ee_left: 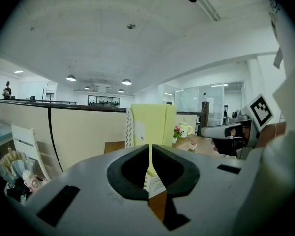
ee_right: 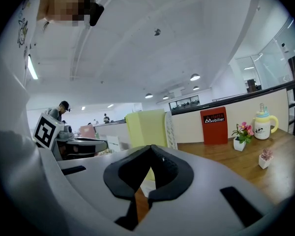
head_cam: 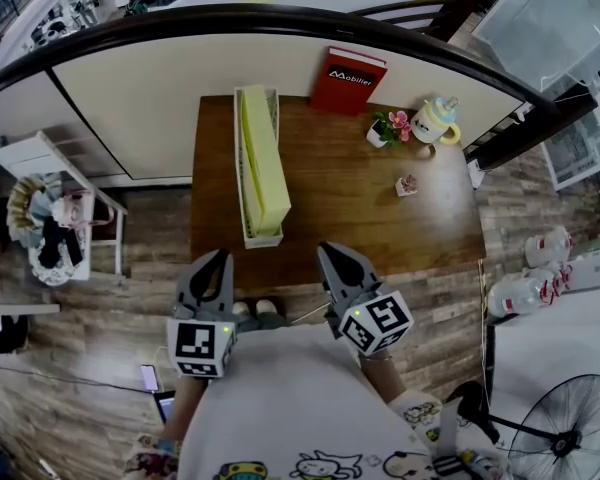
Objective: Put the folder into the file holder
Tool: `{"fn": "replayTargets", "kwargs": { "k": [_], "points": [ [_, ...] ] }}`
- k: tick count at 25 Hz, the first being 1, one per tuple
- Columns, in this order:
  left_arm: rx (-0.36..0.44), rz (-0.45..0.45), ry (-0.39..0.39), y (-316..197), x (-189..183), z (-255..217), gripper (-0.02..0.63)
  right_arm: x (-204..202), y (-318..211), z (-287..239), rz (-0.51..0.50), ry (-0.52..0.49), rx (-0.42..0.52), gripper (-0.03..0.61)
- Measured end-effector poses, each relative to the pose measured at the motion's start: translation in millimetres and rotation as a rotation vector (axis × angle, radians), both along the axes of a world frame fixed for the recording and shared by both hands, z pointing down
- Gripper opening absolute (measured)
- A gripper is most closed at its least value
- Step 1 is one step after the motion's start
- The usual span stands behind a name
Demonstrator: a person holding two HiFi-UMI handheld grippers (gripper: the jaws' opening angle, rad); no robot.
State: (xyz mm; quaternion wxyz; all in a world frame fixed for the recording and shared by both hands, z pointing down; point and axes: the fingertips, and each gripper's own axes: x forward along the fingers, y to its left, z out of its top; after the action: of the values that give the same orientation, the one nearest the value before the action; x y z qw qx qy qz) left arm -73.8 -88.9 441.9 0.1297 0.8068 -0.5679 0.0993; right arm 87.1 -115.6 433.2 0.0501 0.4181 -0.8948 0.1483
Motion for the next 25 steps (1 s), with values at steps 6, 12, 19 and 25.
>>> {"fn": "replayTargets", "kwargs": {
  "k": [6,12,19,25],
  "points": [
    [0.009,0.001,-0.013,0,-5,1,0.018,0,-1,1,0.007,-0.002,0.000,0.000],
    [0.003,-0.001,-0.009,0,-8,1,0.018,-1,-2,0,0.006,0.012,0.004,-0.002],
    [0.006,-0.011,-0.003,-3,-19,1,0.011,1,-4,0,0.005,0.014,0.009,-0.002],
    [0.010,-0.011,-0.010,-10,-20,-4,0.005,8,-8,-2,0.015,0.017,0.015,-0.002]
  ]
}}
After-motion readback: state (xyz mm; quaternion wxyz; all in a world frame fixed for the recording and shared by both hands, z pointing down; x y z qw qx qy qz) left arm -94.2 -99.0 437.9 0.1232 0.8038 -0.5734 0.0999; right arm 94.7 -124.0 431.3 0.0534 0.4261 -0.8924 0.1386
